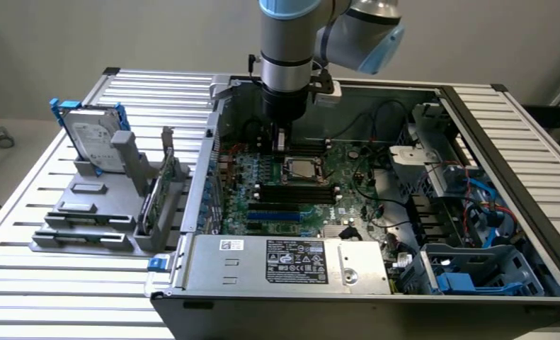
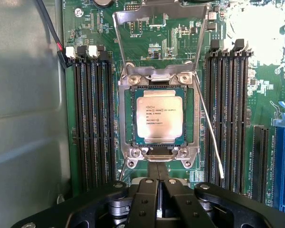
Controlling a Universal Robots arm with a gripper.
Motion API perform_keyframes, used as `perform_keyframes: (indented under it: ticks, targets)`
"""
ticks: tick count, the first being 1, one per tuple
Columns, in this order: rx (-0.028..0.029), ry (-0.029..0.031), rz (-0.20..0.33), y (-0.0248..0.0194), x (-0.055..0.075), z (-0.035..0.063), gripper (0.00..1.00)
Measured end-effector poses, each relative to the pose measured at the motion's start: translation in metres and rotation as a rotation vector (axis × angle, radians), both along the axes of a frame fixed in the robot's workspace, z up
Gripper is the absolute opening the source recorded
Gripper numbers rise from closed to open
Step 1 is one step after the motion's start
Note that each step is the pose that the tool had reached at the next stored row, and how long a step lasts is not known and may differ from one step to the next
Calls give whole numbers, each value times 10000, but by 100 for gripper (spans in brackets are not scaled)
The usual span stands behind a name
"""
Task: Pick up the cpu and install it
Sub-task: 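Close the cpu cover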
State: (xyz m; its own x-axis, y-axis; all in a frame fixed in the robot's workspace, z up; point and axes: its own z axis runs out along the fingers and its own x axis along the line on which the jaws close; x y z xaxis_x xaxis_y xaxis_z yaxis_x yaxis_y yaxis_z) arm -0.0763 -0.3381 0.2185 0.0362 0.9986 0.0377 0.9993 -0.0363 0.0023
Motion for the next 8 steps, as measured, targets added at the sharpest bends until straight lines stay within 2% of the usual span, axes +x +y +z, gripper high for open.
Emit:
perform_keyframes:
  ticks: [3,8]
  targets:
    - [1,2,0,-7,34,25,11]
    - [1,3,0,-26,150,172,11]
